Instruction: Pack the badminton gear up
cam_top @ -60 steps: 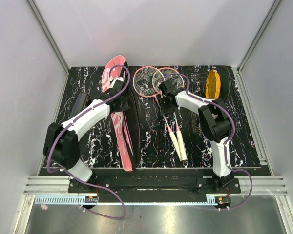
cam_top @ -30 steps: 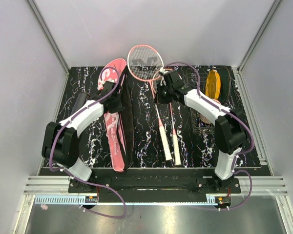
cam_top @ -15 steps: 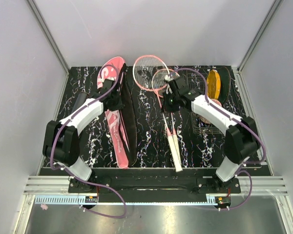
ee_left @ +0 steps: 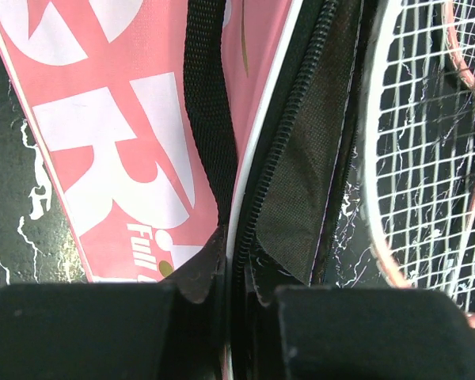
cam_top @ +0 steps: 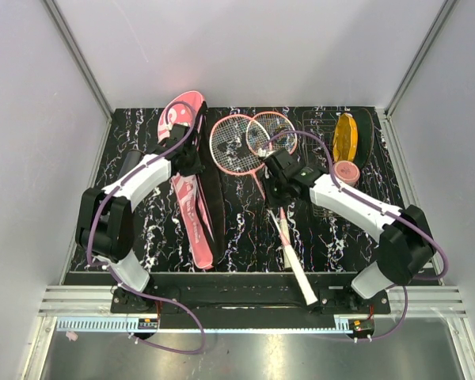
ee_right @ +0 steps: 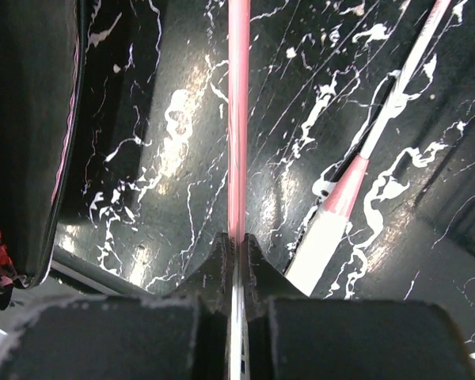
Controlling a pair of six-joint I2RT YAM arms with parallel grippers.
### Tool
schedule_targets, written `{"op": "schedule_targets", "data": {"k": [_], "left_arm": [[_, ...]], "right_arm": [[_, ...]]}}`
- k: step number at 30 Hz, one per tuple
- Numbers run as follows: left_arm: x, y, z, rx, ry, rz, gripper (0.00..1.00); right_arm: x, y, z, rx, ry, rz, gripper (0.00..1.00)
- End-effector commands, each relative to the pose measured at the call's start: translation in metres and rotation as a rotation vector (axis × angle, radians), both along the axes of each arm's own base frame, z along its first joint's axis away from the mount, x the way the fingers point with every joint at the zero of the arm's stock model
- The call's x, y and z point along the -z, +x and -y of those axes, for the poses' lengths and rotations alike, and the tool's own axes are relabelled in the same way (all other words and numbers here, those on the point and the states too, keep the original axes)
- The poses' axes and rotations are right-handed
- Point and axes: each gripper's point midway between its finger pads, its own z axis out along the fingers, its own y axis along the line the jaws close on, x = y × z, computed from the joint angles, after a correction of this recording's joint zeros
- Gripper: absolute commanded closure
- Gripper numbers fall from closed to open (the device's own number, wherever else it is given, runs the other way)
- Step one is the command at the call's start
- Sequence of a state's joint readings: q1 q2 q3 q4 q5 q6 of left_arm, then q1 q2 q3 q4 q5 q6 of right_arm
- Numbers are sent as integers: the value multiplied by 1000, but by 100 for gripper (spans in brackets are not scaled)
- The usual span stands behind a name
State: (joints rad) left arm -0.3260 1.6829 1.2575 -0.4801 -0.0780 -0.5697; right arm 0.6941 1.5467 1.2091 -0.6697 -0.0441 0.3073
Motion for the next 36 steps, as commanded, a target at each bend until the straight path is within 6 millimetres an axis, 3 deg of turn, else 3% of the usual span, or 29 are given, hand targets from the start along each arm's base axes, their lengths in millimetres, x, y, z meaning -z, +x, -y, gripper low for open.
{"op": "schedule_targets", "data": {"k": [1,11,18,27,32,36], "left_arm": [[-28,17,11,8,-67,78,100],[-33,7,30,71,-115,81,100],[-39,0,45,138,-147,112,100],[-51,4,33,149,-66,151,100],[-56,11,30,145,-34,167,100],[-59,10,34,160,-50,172,100]], "right_arm": [[-8,3,-9,-26,-47,82,100],[-1,-9,-40,-102,-119,118,100],[-19,2,-59,-127,-84,159,100],[7,-23,-33,-175,-183,105,100],[9,-30,-28,-189,-205,101,100],[2,-23,-33,-189,-207,123,100]]}}
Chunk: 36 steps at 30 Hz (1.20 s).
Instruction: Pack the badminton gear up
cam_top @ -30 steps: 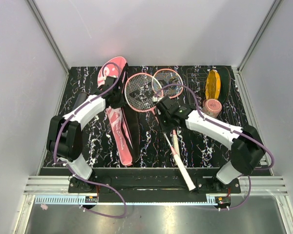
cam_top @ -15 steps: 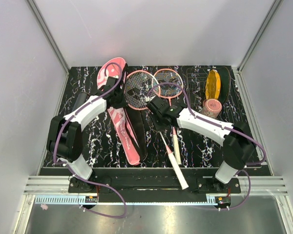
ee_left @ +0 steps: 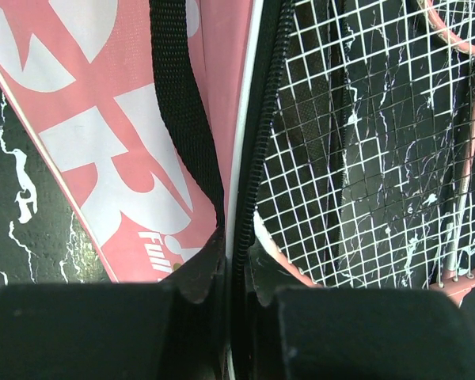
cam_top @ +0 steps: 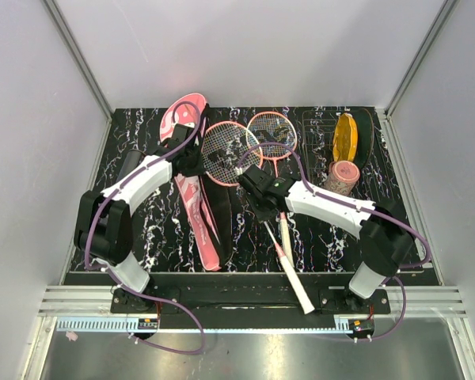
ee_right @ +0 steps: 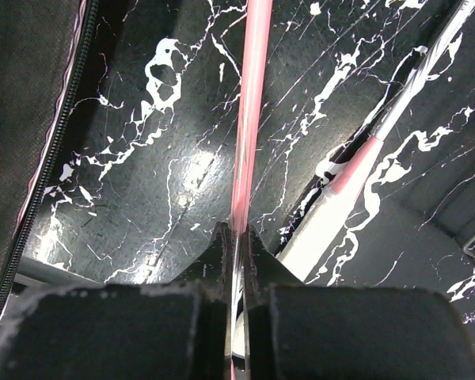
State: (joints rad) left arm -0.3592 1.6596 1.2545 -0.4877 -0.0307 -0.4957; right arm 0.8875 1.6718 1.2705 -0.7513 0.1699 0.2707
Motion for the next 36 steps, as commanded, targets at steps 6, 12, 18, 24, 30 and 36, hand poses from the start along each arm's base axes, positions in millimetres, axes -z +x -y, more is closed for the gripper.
{"op": "schedule_targets", "data": {"k": [6,12,18,24,30,36], "left_arm": [[-53,18,23,68,-88,155,100],[-53,30,3,7,35,161,100],[-48,32,4,-13,33,139,100],[-50,31,5,-18,57,154,100],[-53,27,18,11,44,169,100],[-59,14,63,134,-105,213,100]], "right_arm": [[-27,-1,-18,-104,13,68,100],[-26,-1,-4,-112,-30,107,100],[-25,14,-10,-169,-73,154,100],[-39,28,-30,-176,-51,171,100],[-47,33,-35,-170,-48,187,100],[-68,47,-60,-188,24,240,100]]}}
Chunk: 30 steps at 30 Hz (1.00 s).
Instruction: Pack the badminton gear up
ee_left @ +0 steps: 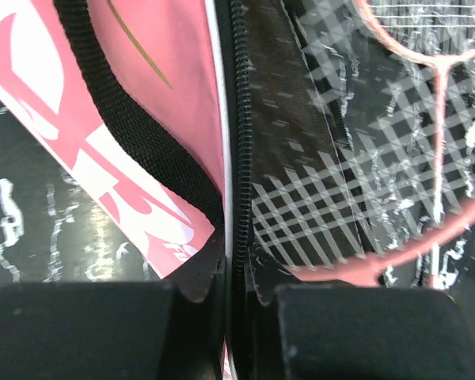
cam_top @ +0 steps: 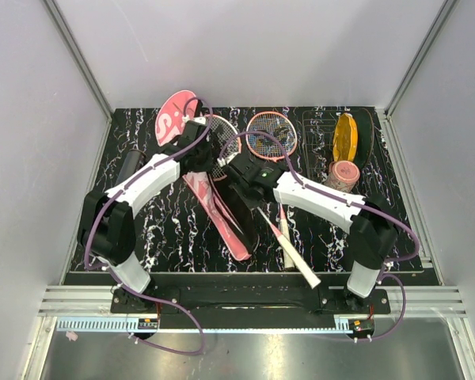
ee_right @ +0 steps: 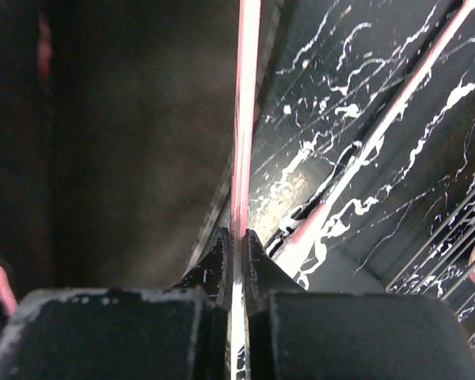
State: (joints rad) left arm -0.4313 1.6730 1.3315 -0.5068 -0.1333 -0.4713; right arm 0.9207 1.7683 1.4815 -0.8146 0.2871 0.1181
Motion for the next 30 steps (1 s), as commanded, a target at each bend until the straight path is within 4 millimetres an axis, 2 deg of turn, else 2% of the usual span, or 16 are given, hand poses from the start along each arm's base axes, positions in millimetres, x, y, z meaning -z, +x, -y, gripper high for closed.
{"op": "schedule_targets", "data": {"k": [1,5,7,11,16,23,25,30], "left_arm": [[-42,3,55,151,-210,140,100],[-36,-6,64,194,-247,130,100],[-39,-11,71,229,-275,135,100],[-38,-24,76,249,-326,129,100],[-57,-37,86,279,-445,166,100],[-72,-46,89,285,-497,172,100],[-79,-48,87,290,-496,185,100],[-83,-50,87,299,-498,187,100]], "right_arm": [[-37,14,-44,-91,135,92,100],[-42,21,-64,-103,210,107,100],[-42,25,-70,-86,235,115,100],[-51,42,-82,-19,332,162,100],[-55,66,-86,107,442,190,100],[-76,98,-99,162,618,305,100],[-76,103,-102,159,633,312,100],[-81,108,-105,149,647,349,100]]}}
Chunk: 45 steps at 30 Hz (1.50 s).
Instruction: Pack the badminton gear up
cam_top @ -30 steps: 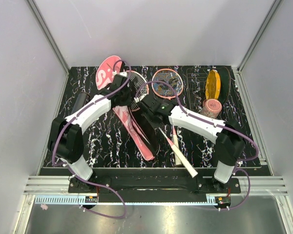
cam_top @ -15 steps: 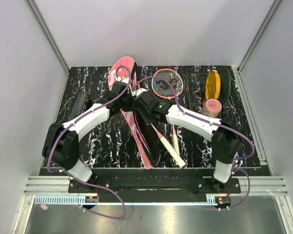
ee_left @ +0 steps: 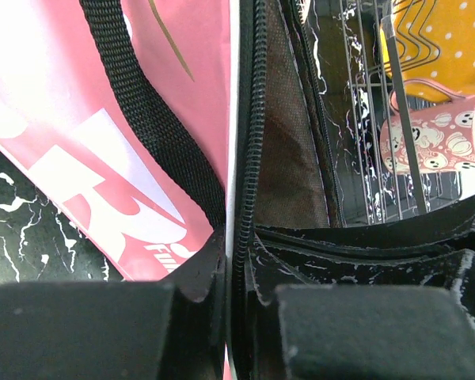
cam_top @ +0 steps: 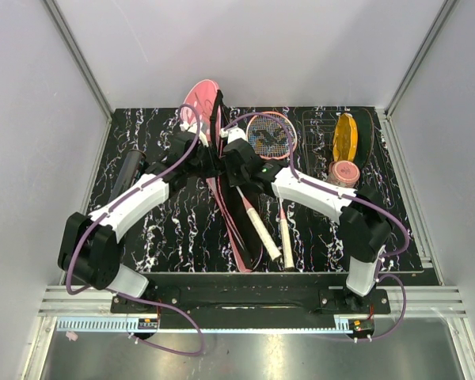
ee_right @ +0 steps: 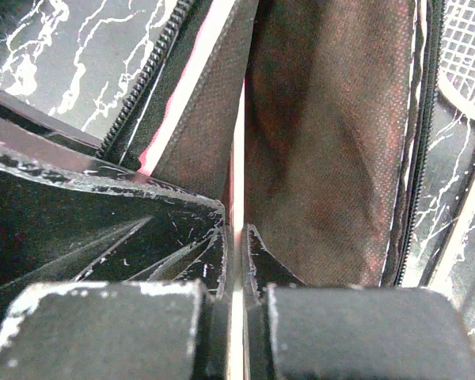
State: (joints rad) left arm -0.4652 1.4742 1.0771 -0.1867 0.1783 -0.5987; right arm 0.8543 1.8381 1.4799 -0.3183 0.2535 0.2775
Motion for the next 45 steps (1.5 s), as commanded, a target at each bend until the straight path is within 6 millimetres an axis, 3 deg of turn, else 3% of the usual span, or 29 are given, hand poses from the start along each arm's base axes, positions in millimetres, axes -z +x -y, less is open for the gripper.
{"op": "schedule_targets", "data": {"k": [1,10,15,16,18,19,23,28,35,41,45], "left_arm": [[-48,-10,26,109,-121,96,100],[-73,-15,36,165,-190,146,100],[-79,-14,29,130,-194,200,100],[-69,-19,25,120,-186,187,100],[-70,-17,22,91,-207,230,100],[-52,-21,17,72,-198,205,100],[-33,-28,13,36,-240,194,100],[-9,-29,12,20,-245,160,100],[-21,-34,19,48,-313,177,100],[-19,-42,23,63,-369,151,100],[-13,-48,24,67,-389,123,100]], "right_arm": [[-52,27,-31,3,186,175,100],[-72,45,-13,29,72,323,100],[-75,50,-7,46,55,371,100],[-74,50,-8,43,59,372,100],[-67,49,-13,31,59,356,100],[-65,48,-15,30,58,350,100],[-58,55,-11,118,34,359,100],[-70,62,-9,233,90,361,100],[-73,72,7,435,138,355,100],[-75,73,8,519,194,325,100],[-59,79,7,503,167,356,100]]}}
